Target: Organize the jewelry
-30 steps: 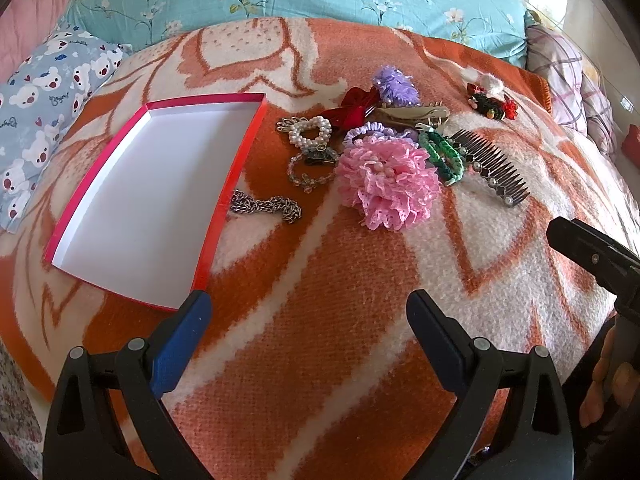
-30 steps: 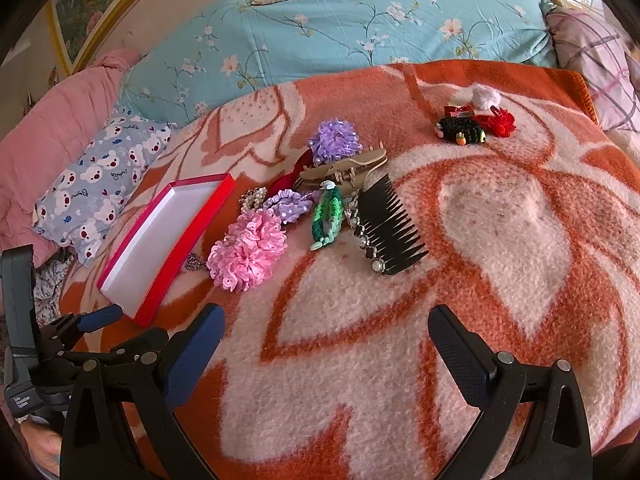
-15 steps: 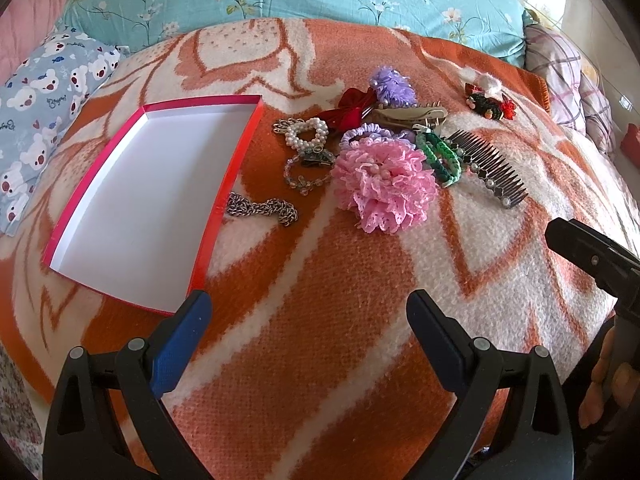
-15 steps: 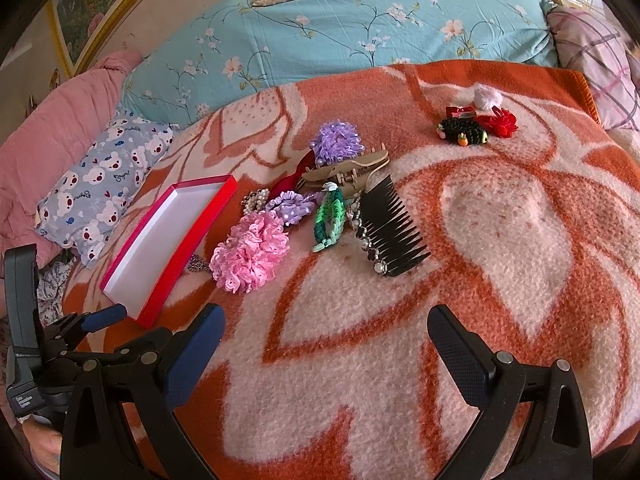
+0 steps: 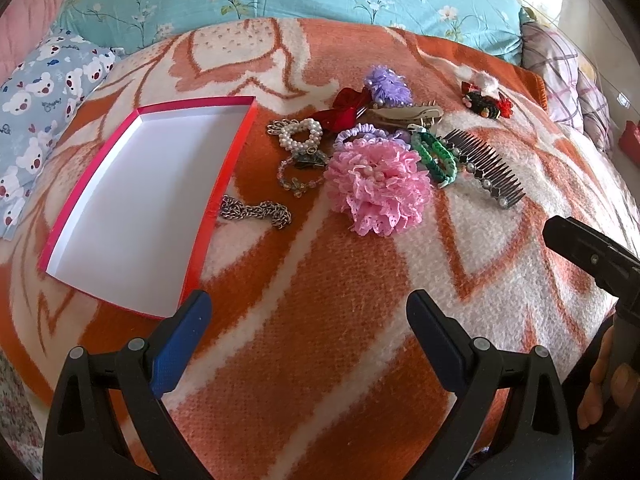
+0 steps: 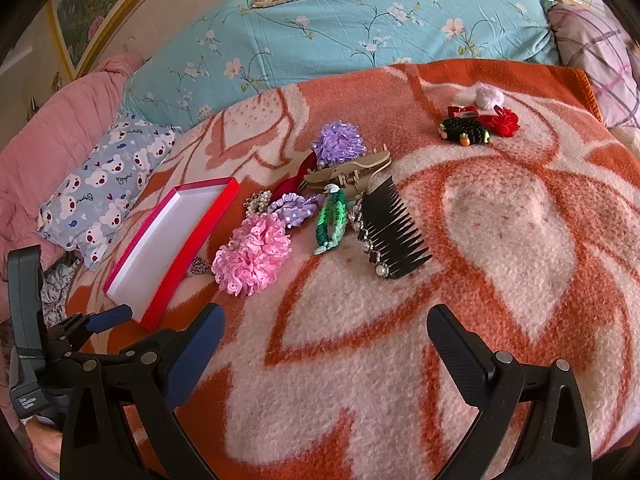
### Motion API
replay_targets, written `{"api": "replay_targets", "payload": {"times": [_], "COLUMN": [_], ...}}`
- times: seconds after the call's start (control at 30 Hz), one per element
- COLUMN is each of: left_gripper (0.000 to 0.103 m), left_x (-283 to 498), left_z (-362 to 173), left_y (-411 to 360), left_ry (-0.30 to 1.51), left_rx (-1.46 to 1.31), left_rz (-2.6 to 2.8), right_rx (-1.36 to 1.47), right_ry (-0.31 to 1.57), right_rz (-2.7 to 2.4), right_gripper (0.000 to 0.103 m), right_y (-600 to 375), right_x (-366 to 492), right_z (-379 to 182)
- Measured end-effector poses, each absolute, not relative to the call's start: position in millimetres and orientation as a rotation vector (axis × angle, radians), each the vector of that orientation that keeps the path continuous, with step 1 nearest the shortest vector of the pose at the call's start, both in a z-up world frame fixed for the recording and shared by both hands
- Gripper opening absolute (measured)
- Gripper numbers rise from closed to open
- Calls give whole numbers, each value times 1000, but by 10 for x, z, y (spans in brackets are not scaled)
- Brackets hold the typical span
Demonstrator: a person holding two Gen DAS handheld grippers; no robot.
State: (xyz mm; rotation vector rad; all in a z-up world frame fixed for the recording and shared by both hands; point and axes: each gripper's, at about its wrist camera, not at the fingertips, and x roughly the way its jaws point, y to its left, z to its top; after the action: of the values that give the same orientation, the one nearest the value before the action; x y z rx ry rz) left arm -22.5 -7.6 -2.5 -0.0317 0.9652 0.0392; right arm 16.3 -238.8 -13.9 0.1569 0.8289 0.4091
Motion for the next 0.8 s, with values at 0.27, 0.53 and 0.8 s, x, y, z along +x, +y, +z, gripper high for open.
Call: {"api": "replay_targets", "payload": {"times": [0.27, 0.53, 0.8], "left_gripper": [99, 99, 99], "left_x": [-164, 61, 465], "left_z": [-66, -37, 8], "left_y": [-52, 13, -67], "left_ry": [979, 987, 985], "left_rx": [-44, -104, -146], "left_rz": [31, -37, -123], "right_rx": [159, 159, 205], "right_ry": [844, 768, 827], "right_rz": [394, 356, 363], "right_gripper": [101, 100, 77], "right_y": [-2416, -2604, -2652], "right_x": [222, 477, 879], "right_z": [-159, -149, -319]}}
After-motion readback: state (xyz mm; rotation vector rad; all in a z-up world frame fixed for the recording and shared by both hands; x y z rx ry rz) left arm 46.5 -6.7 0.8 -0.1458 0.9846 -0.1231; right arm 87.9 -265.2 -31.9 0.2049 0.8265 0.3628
